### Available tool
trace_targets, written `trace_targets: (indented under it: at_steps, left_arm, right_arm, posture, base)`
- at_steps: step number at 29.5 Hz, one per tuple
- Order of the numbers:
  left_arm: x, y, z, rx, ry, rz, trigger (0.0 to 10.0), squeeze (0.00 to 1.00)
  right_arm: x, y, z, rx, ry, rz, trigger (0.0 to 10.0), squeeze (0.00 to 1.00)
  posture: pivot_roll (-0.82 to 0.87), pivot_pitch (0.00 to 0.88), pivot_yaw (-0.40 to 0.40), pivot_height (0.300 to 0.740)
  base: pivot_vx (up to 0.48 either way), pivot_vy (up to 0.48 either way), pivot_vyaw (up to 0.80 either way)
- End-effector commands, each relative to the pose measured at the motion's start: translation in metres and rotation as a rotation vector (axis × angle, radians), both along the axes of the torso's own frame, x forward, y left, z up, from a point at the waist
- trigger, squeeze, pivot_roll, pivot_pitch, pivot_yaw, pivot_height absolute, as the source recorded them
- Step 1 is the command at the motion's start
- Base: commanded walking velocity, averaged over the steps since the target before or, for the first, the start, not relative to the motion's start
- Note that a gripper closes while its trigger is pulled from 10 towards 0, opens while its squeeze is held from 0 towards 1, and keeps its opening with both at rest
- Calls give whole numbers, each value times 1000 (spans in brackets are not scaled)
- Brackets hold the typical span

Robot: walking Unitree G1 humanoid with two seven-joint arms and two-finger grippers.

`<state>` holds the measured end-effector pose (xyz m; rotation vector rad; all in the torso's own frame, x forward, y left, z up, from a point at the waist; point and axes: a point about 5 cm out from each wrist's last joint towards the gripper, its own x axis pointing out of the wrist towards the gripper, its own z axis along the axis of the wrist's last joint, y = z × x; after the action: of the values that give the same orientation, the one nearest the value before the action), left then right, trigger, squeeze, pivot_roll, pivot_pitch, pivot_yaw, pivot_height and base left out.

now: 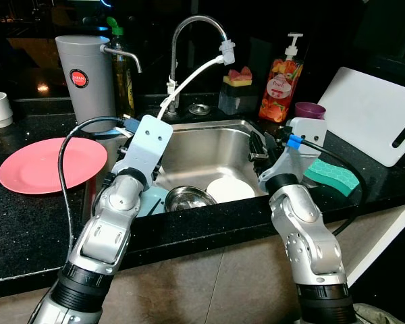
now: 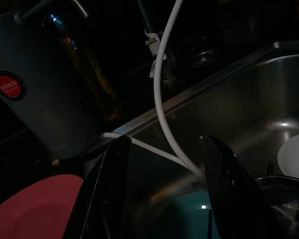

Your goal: Kitchen organization

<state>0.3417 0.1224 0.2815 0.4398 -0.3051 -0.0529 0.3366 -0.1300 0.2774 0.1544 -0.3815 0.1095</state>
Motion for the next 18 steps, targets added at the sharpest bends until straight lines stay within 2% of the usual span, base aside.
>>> trace_targets:
  at_steps: [1, 18]
  left_arm:
    - [1, -3, 2, 6, -6, -7, 10000, 0]
    - [1, -3, 2, 15, -6, -12, 10000, 0]
  right_arm:
    - [0, -2, 1, 8, -7, -5, 10000, 0]
    - [0, 0, 0, 12, -6, -5, 10000, 0]
  posture:
    - [60, 74, -73, 740]
    - [62, 74, -70, 740]
  base:
    - [0, 0, 0]
    - [0, 0, 0]
